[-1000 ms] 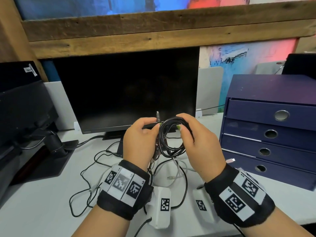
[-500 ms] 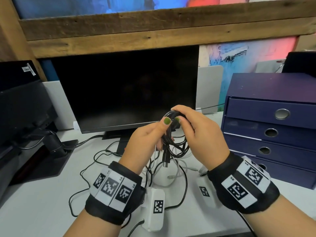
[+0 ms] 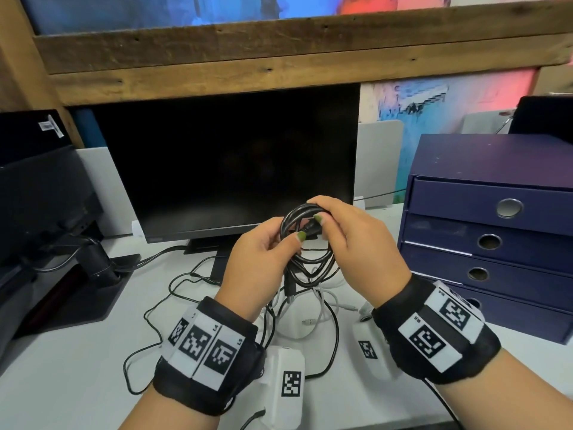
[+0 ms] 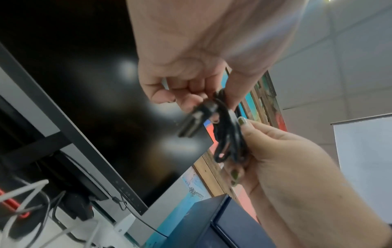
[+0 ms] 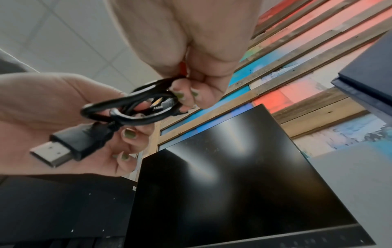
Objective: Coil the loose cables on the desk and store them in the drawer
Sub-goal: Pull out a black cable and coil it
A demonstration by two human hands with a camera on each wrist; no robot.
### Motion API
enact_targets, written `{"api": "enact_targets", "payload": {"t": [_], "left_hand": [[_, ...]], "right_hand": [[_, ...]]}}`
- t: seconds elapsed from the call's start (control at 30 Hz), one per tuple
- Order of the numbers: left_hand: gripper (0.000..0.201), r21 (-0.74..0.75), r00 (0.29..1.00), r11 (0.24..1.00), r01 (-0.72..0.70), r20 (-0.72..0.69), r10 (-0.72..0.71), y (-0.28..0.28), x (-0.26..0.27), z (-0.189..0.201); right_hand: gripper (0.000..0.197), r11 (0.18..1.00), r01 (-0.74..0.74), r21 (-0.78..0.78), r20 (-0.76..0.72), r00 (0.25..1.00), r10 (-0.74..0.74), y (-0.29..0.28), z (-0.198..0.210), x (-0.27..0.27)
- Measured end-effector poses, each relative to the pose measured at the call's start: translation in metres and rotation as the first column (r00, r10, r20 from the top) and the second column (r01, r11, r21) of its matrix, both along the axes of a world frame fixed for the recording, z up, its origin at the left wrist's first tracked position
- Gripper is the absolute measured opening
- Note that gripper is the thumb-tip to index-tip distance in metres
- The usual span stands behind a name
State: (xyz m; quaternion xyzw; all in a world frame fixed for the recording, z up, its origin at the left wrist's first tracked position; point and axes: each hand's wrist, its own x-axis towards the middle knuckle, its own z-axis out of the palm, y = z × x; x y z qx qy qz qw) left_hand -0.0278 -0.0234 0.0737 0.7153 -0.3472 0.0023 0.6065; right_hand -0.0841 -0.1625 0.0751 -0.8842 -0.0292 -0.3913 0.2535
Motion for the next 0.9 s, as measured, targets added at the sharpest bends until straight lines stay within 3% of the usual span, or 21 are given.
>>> {"api": "enact_targets", "payload": {"t": [0.17,0.3,0.67,0.83,0.9], "left_hand": [[0.021,0.009,0.996,0.996,-0.094,-0.003,0.094,-0.0059,-0.0006,-0.0009],[0.018,0.055,0.992,0.992,-0.117,0.052,0.115,-0.0061,-0.0036,0.0019],[0.016,0.147,0.971,0.973,-0.180,0.185,0.152,-0.0060,-0.0022,0.0023],[0.019,0.132,0.968,0.967,-0.218,0.156,0.197,-0.0086,-0.0013,-0.0037],[0.016,0.152,0.946,0.956,-0.251,0.247,0.209,-0.0082,-0.0029,-0.0037]], "right_hand": [[0.025,0.998,0.016,0.057,-0.046,0.999,-0.013,0.0010,-0.0047,0.0053],[0.024,0.998,0.064,-0.001,-0.031,0.997,-0.064,0.0033,-0.0102,0.0090],[0.019,0.987,-0.009,0.159,-0.074,0.997,0.021,0.0019,-0.0072,0.0035],[0.019,0.982,-0.008,0.186,-0.129,0.991,0.033,0.0033,-0.0055,0.0015],[0.020,0.991,0.023,0.132,-0.144,0.990,-0.003,0.0034,-0.0045,0.0012]]}}
